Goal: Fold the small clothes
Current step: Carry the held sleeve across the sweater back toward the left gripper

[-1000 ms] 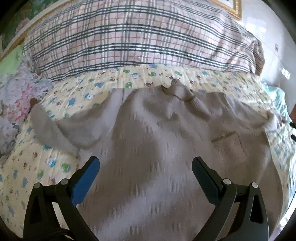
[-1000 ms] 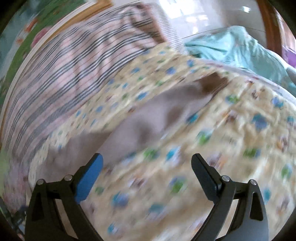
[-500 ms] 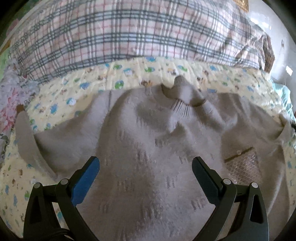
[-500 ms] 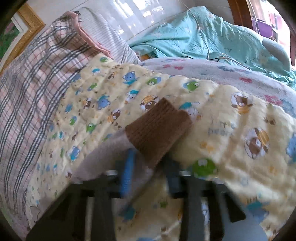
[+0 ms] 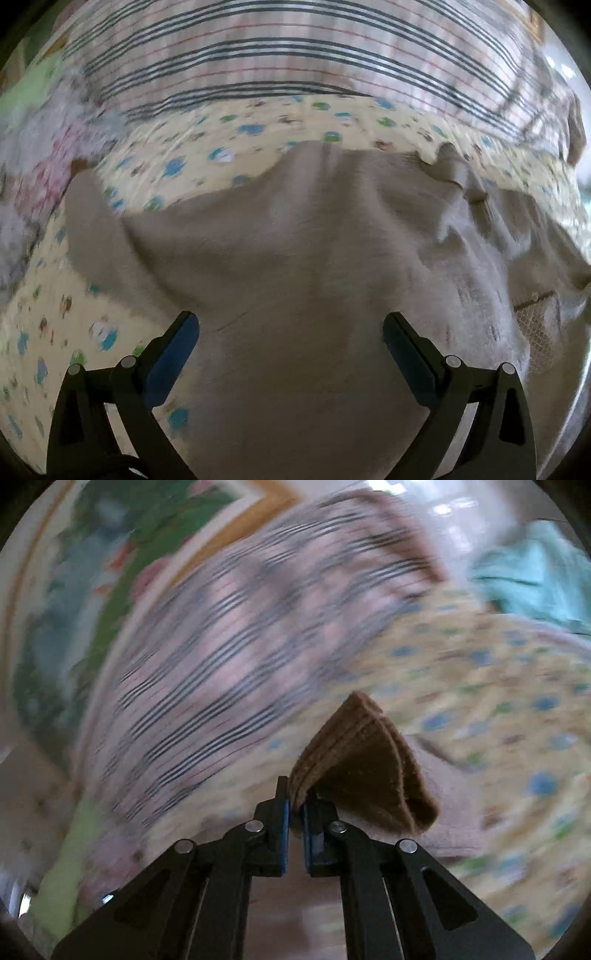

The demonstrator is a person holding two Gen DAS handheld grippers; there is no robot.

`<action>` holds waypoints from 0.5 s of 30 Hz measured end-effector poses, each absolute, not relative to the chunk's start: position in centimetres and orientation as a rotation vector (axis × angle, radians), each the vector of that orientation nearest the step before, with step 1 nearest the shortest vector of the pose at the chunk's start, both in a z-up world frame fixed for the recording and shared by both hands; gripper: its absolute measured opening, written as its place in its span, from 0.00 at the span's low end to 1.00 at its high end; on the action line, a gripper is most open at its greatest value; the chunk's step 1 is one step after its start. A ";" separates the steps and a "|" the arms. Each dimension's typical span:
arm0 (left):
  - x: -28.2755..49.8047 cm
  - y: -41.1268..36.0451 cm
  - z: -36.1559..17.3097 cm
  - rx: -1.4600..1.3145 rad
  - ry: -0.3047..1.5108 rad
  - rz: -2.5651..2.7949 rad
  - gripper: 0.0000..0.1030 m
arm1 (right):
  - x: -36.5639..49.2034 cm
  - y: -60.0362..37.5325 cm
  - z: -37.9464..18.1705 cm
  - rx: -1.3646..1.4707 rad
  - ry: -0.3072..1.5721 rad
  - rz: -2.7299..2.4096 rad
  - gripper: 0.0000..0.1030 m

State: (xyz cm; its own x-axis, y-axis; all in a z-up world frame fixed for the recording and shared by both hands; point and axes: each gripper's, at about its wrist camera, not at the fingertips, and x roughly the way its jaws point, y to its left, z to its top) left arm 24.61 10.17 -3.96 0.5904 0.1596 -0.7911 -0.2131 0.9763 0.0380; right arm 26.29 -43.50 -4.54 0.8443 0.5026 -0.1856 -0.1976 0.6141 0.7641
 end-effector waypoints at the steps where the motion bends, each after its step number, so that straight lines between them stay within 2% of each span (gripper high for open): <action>1: 24.2 10.6 -3.7 -0.076 0.912 0.214 0.97 | 26.7 -41.5 -4.0 0.812 0.413 0.468 0.07; 8: 20.9 12.7 -1.8 -0.146 0.866 0.140 0.97 | 31.1 -24.4 -3.7 0.732 0.564 0.741 0.07; 15: 19.9 13.3 -1.2 -0.209 0.864 0.037 0.97 | 32.9 -13.3 -5.6 0.686 0.711 0.866 0.07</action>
State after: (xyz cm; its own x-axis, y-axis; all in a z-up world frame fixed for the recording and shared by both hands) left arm 19.86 13.31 -1.21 0.6497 -0.0523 -0.7584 -0.1172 0.9788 -0.1678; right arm 32.95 -13.32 -5.56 0.4569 0.8485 -0.2668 -0.4269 0.4723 0.7712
